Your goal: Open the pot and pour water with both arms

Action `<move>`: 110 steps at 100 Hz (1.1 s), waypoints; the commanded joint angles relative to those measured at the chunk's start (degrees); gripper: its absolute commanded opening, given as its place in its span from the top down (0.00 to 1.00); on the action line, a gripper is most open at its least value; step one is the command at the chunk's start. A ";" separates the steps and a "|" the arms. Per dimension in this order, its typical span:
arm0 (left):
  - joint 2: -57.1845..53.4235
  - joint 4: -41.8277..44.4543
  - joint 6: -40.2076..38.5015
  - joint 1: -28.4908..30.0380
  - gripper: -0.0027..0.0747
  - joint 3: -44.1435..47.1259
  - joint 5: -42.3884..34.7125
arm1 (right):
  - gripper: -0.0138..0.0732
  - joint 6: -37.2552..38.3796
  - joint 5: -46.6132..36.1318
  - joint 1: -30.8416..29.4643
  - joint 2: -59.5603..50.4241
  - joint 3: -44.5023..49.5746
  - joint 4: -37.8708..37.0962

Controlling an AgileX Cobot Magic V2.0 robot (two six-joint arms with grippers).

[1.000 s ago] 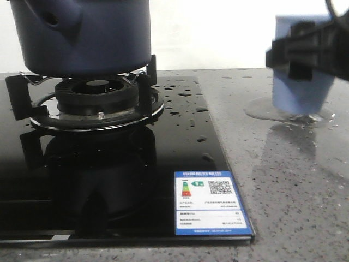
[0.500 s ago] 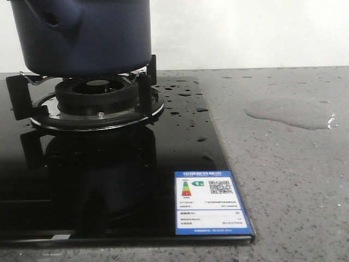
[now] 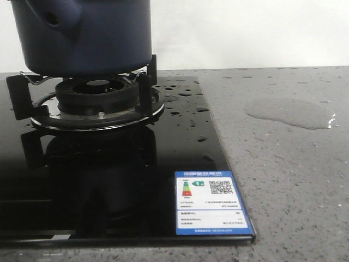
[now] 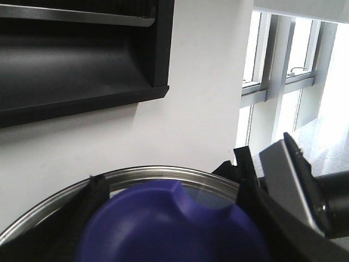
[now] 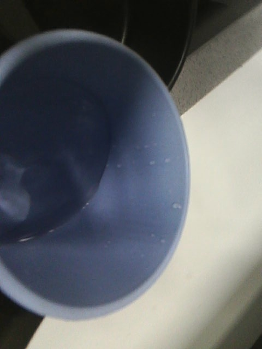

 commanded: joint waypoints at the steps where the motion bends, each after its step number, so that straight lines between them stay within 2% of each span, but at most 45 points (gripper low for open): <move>1: -1.34 -4.93 -0.62 0.06 0.68 -2.00 -0.91 | 0.57 -0.91 -6.97 1.04 -1.12 -3.02 -5.32; 28: -1.34 -4.93 -0.62 0.06 0.68 -2.00 -0.91 | 0.57 -0.91 -10.01 2.18 1.51 -3.42 -17.04; 52: -1.34 -4.93 -0.62 0.06 0.68 -2.00 -1.04 | 0.57 -0.91 -17.61 2.07 3.88 -3.45 -34.45; 65: -1.34 -4.93 -0.62 0.06 0.68 -2.00 -1.04 | 0.57 -0.91 -18.73 1.99 4.97 -3.45 -35.97; 78: -1.34 -4.93 -0.62 0.06 0.68 -2.00 -1.04 | 0.57 -0.91 -19.06 0.44 5.73 -3.45 -41.59; 100: -1.34 -4.93 -0.62 0.06 0.68 -2.00 -1.04 | 0.57 -0.91 -19.42 -1.16 5.72 -3.45 -41.89; 110: -1.34 -4.93 -0.62 0.06 0.68 -2.00 -1.04 | 0.57 -0.91 -19.53 -1.24 5.72 -3.45 -49.49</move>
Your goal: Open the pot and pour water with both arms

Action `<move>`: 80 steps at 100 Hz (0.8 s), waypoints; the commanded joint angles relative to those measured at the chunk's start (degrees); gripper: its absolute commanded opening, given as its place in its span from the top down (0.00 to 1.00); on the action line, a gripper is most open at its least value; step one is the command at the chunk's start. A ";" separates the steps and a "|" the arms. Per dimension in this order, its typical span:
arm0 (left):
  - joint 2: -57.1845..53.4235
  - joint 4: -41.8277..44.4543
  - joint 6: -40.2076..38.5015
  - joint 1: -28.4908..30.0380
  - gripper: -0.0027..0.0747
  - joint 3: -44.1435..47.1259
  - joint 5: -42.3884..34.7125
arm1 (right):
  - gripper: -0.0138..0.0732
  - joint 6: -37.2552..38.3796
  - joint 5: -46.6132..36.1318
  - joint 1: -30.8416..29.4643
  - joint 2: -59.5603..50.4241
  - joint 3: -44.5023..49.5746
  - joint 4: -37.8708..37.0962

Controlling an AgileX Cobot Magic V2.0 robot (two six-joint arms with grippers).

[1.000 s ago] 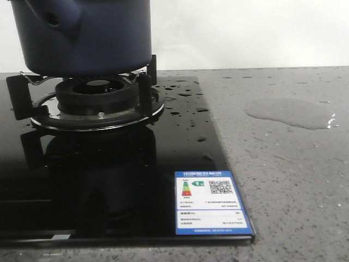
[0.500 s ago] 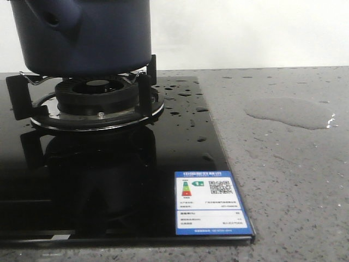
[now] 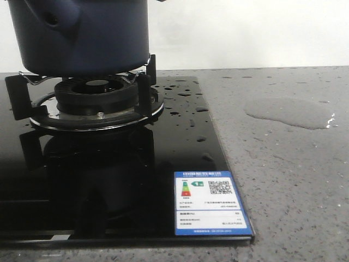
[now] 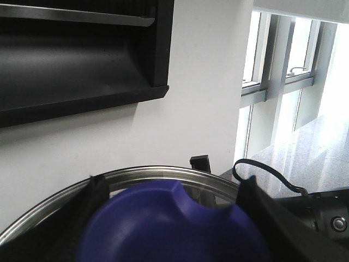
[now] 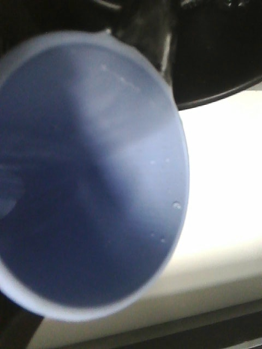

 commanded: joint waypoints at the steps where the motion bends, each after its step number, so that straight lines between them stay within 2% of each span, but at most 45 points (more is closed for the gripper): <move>1: -1.34 -4.93 -0.55 0.06 0.68 -2.00 -1.04 | 0.57 -0.43 -4.55 -0.33 -2.91 -2.51 -6.41; 35: -1.34 -4.93 -0.55 0.06 0.68 -2.00 -1.04 | 0.57 -0.43 -4.08 -0.33 -2.91 -2.51 -28.68; 52: -1.34 -4.93 -0.55 0.06 0.68 -2.00 -1.04 | 0.57 -0.43 0.34 -0.21 -2.79 -4.28 -37.98; 80: -1.34 -4.82 -0.55 0.06 0.68 -2.00 -1.04 | 0.57 -0.43 -0.82 -0.14 -2.79 -10.97 -40.09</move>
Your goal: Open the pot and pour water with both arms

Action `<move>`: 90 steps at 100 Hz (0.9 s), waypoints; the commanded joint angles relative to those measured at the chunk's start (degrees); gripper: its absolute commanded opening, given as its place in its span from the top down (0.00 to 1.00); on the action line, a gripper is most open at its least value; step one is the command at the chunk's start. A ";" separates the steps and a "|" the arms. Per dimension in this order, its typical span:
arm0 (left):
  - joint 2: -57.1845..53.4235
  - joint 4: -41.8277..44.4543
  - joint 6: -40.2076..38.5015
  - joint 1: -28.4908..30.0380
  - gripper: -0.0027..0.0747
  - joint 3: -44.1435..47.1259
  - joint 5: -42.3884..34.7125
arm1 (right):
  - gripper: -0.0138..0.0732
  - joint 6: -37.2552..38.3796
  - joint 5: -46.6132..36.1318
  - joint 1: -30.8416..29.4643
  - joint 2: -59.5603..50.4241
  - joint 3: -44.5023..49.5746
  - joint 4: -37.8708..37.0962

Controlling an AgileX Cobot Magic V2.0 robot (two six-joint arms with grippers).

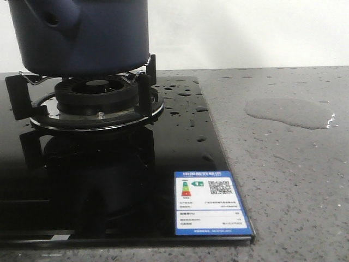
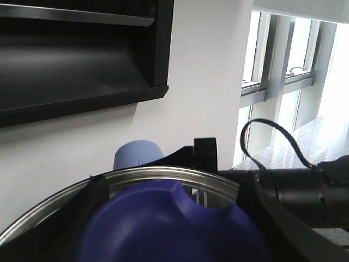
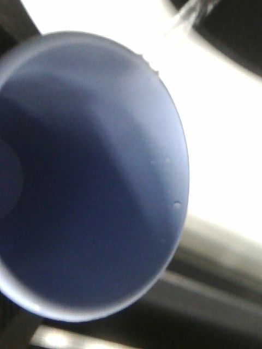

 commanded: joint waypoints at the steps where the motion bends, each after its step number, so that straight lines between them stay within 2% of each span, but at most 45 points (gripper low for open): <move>1: -1.34 -4.82 -0.55 0.06 0.68 -2.00 -1.04 | 0.57 -0.43 -0.15 -0.14 -2.79 -3.89 -0.92; 18: -1.34 -4.22 -0.55 -0.04 0.68 -2.00 -1.04 | 0.57 2.12 -1.65 -0.14 -2.79 -4.68 0.81; 37: -1.34 -4.22 -0.55 -0.04 0.68 -2.00 -1.04 | 0.57 27.32 -1.17 -0.14 -2.79 -4.35 16.92; 42: -1.34 -4.22 -0.55 -0.04 0.68 -2.00 -1.04 | 0.57 31.39 1.44 0.15 -3.14 -4.35 19.42; 52: -1.34 -4.22 -0.55 -0.16 0.68 -2.00 -1.04 | 0.57 34.70 12.94 1.01 -4.22 -4.35 24.37; 64: -1.21 -3.78 -0.55 -1.40 0.68 -2.00 -1.47 | 0.57 38.13 27.51 -0.27 -6.19 -4.35 37.39; 71: -1.09 -3.23 -0.55 -2.23 0.68 -2.00 -1.60 | 0.57 38.13 30.73 -3.16 -8.11 -3.17 45.89; 80: -0.82 -2.71 -0.55 -3.00 0.68 -2.00 -1.71 | 0.57 38.13 26.92 -8.19 -12.69 3.18 54.90; 90: -0.51 -2.71 -0.55 -3.10 0.68 -2.00 -1.71 | 0.57 38.42 15.10 -13.56 -19.21 14.95 60.83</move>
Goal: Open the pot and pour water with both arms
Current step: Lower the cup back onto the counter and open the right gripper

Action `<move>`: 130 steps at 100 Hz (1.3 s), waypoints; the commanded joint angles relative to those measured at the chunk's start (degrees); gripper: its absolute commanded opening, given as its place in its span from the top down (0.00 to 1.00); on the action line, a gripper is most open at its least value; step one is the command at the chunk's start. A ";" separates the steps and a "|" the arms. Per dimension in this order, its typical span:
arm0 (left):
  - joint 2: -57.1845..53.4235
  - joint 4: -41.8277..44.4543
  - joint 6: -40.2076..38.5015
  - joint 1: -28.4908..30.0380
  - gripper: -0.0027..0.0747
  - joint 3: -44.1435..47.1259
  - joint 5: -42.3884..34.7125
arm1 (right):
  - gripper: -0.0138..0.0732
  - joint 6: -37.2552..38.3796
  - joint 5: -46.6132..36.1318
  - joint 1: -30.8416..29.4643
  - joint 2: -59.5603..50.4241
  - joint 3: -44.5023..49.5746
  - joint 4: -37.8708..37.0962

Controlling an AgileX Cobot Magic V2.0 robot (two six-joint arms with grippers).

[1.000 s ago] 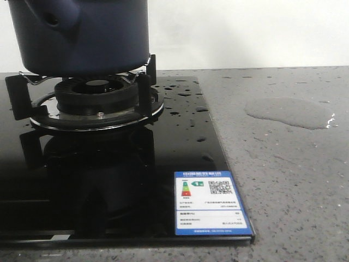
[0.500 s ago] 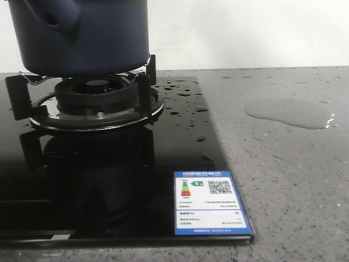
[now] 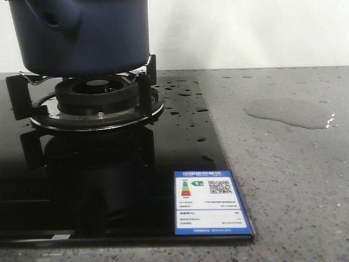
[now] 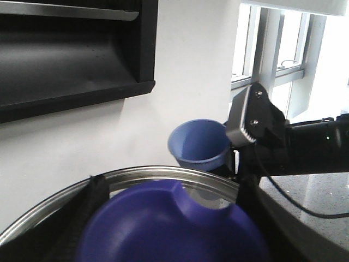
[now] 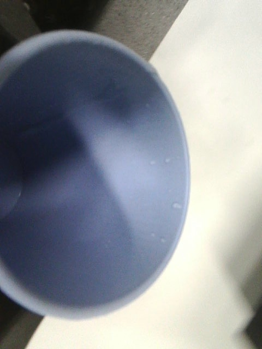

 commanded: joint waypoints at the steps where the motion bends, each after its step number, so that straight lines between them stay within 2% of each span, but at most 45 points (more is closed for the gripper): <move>1: -0.61 -4.08 -0.55 -0.55 0.68 -2.00 -1.09 | 0.57 0.65 -12.31 -4.52 -8.42 8.44 5.89; 23: -0.49 -3.53 -0.55 -0.55 0.68 -2.00 -1.09 | 0.57 0.75 -44.39 -15.18 -18.45 37.77 10.72; 37: 0.56 -3.02 -0.55 -0.55 0.68 -2.00 -0.87 | 0.57 0.75 -54.80 -17.99 -17.12 48.55 11.52; 59: 1.87 -2.90 -0.55 -0.55 0.68 -2.00 -0.87 | 0.56 0.75 -57.05 -17.99 -14.89 53.50 13.68; 63: 2.01 -2.89 -0.55 -0.55 0.68 -2.00 -0.87 | 0.54 0.75 -58.29 -17.99 -14.89 53.65 14.26; 68: 2.23 -2.76 -0.55 -0.55 0.68 -2.00 -0.72 | 0.47 0.75 -59.92 -17.99 -14.89 53.65 14.81; 83: 2.69 -2.65 -0.55 -0.55 0.68 -2.00 0.27 | 0.18 0.75 -63.40 -17.99 -14.89 53.65 16.02; 90: 2.69 -2.26 -0.55 -0.55 0.68 -2.00 0.42 | 0.11 0.90 -63.16 -17.99 -14.89 53.65 16.02; 111: 2.69 -1.89 -0.55 -0.55 0.68 -2.00 0.42 | 0.10 1.04 -62.91 -17.99 -17.17 53.65 16.19; 130: 4.86 -1.78 -0.55 -0.55 0.68 -2.00 0.42 | 0.10 1.04 -63.27 -17.99 -25.19 53.54 16.24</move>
